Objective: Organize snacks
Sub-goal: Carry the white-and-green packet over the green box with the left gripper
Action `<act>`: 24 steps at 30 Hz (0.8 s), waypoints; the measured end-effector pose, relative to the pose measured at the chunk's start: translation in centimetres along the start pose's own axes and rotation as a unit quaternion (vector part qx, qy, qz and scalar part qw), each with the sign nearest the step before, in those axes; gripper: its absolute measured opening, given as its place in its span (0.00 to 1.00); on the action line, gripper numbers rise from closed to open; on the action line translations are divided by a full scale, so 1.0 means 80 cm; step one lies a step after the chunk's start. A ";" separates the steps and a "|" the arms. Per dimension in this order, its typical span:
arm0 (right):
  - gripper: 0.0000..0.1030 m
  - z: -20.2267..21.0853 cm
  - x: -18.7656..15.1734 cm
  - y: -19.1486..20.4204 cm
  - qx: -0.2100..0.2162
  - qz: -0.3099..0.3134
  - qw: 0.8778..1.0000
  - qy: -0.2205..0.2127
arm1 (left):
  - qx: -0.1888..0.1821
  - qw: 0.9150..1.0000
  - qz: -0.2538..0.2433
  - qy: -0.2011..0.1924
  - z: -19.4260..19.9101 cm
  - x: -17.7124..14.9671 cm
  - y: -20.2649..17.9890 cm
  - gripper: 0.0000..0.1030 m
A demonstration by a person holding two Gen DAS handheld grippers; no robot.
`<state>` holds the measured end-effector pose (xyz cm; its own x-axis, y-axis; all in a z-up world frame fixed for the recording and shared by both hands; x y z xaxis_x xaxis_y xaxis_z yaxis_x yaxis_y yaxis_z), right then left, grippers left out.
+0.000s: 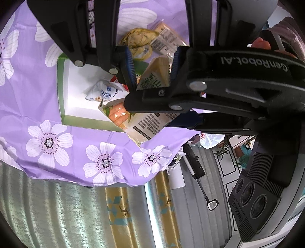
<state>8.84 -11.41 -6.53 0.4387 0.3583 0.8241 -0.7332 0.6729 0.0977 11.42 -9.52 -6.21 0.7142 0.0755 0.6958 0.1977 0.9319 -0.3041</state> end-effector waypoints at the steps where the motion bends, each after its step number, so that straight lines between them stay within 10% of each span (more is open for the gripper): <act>1: 0.33 -0.004 0.002 -0.002 0.000 -0.001 1.000 0.001 | -0.001 1.000 0.002 0.001 -0.004 0.002 0.003 0.41; 24: 0.34 -0.103 -0.005 -0.043 0.008 -0.020 0.999 0.046 | -0.002 0.998 0.053 0.037 -0.087 0.009 0.068 0.41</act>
<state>15.45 -8.53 -11.75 0.5138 0.3893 0.7645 -0.7218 0.6778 0.1400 17.69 -6.86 -11.94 0.7792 0.1472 0.6092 0.1206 0.9187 -0.3761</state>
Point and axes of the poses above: each gripper's, at about its wrist camera, not at the fingertips, and z roughly against the way its jaws point, y to its left, x to its top, the point moved 10 cm from there along -z, roughly the way its jaws point, and after that the axes turned 6 degrees about z, right-handed, at the moved point
